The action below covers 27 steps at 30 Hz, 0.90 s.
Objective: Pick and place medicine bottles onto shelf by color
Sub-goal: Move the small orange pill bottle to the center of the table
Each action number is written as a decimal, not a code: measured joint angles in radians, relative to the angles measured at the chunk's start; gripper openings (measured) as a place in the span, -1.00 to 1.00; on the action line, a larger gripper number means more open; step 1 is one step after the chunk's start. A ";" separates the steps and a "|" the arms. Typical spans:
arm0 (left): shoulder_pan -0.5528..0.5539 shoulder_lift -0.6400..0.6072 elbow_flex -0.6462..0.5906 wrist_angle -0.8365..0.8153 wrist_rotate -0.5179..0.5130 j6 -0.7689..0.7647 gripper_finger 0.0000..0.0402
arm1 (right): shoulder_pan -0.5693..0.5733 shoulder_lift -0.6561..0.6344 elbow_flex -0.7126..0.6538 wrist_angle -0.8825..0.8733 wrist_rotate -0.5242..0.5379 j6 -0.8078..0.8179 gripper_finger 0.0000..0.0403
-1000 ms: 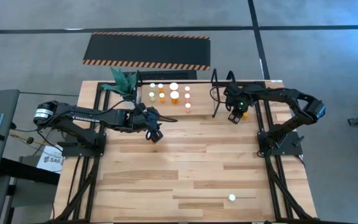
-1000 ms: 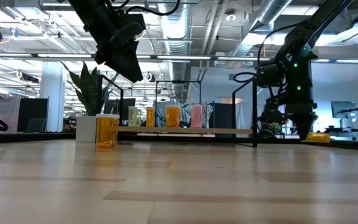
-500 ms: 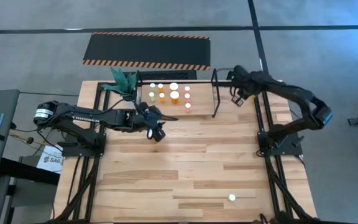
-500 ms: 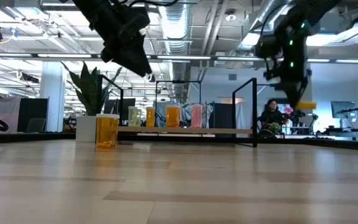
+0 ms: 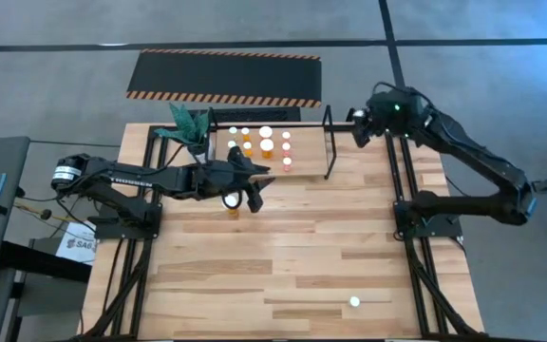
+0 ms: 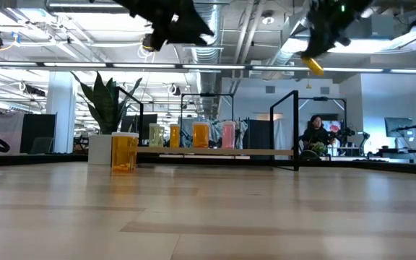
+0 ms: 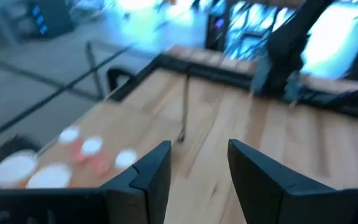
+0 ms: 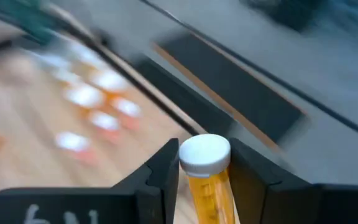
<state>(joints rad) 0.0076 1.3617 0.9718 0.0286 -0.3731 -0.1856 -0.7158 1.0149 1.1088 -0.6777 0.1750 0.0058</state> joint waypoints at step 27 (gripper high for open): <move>-0.179 0.045 -0.013 0.548 0.017 0.377 -0.19 | 0.772 0.171 -0.001 0.724 -0.138 -0.119 -0.35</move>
<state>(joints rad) -0.1710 1.4071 0.9592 0.5764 -0.3561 0.1916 0.0563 1.1862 1.1077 0.0461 0.0370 -0.1135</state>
